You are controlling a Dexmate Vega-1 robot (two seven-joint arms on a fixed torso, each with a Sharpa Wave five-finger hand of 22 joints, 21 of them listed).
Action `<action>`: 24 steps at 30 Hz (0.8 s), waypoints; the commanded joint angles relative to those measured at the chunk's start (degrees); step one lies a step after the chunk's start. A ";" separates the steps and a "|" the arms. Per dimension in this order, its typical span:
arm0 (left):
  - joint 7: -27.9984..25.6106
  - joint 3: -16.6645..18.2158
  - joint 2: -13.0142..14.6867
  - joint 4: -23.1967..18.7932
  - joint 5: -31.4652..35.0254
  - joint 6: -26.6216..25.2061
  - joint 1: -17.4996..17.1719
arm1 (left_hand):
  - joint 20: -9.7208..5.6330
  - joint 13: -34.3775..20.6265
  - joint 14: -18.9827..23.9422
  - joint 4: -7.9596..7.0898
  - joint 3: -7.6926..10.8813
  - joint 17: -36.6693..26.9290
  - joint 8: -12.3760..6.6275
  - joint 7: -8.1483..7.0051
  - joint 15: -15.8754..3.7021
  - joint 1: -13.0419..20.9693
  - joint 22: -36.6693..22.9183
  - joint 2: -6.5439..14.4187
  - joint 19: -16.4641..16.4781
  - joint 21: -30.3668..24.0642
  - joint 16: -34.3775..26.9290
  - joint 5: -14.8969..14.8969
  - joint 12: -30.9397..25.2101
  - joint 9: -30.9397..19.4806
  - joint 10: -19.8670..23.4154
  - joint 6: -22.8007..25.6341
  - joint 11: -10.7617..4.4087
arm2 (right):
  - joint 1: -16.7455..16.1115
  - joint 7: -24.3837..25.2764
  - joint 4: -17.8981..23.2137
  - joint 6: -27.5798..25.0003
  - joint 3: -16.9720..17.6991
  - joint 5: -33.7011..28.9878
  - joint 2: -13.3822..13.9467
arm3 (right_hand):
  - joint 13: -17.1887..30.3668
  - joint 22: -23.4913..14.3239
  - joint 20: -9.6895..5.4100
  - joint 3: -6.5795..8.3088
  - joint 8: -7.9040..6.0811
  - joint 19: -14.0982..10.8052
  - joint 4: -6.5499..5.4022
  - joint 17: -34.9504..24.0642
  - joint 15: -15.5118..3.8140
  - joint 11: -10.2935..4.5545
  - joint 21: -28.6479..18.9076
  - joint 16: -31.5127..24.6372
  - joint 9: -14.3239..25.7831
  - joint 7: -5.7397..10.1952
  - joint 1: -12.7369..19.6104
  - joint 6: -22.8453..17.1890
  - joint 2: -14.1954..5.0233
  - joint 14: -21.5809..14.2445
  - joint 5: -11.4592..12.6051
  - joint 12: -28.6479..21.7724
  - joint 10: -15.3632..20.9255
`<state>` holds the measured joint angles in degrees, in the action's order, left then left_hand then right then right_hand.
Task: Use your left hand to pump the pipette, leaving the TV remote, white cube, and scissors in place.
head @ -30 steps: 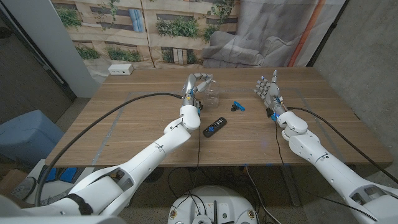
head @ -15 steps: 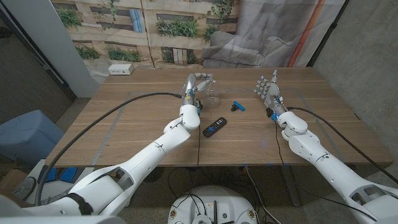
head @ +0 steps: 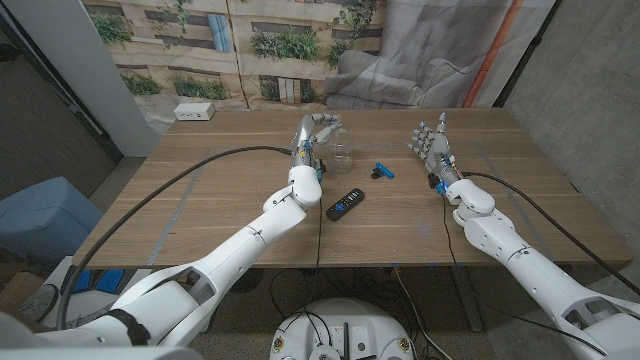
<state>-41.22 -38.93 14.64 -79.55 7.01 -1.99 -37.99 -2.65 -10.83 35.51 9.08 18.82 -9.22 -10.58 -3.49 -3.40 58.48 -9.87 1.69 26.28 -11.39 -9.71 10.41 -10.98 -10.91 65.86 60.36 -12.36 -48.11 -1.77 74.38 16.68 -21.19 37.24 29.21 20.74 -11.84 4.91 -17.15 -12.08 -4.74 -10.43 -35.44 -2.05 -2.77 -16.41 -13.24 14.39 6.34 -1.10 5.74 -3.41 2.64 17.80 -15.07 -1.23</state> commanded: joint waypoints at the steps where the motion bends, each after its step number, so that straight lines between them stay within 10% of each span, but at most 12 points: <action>1: 0.69 1.05 0.85 -3.38 -0.71 -1.35 -0.79 | -4.80 -0.08 0.56 0.18 -0.26 -0.11 -0.24 0.04 -7.78 -0.12 -0.19 0.26 -0.05 -0.12 -0.22 0.38 -0.30 0.04 0.33 0.48 -0.07 | -0.02 -0.01 0.01 0.00 0.01 0.01 0.01 | 0.17 -0.31 0.13 -0.38 -0.36 -0.26 -0.03 -0.26 -4.50 -0.10 -0.23 -0.35 0.18 0.59 0.00 -0.13 -3.31 0.59 0.32 -0.21 0.14; 24: 2.46 3.52 4.54 -13.65 -0.16 -4.92 -2.96 | -4.66 -0.08 0.50 0.32 -0.34 -0.02 -0.21 0.21 -7.38 -0.20 -0.20 0.28 -0.04 -0.14 -0.10 0.43 -0.24 0.04 -0.07 0.33 -0.08 | 0.01 -0.01 -0.02 0.01 0.00 0.01 -0.01 | 0.16 -0.31 0.12 -0.38 -0.38 -0.27 -0.03 -0.26 -4.51 -0.10 -0.23 -0.34 0.18 0.52 0.01 -0.17 -3.32 0.63 0.33 -0.19 0.10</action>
<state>-39.80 -36.34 17.41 -88.78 6.38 -5.70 -40.12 -2.65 -10.81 35.51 9.33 18.59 -9.06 -10.58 -3.51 -3.39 58.48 -10.02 1.69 26.28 -11.39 -9.71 10.41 -10.98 -10.91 65.77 60.37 -12.25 -48.11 -1.79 74.38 16.69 -21.19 37.25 29.21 20.74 -11.84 4.91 -17.15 -12.08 -4.74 -10.43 -35.44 -2.05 -2.77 -16.41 -13.24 14.39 6.33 -1.10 5.74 -3.41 2.64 17.80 -15.07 -1.23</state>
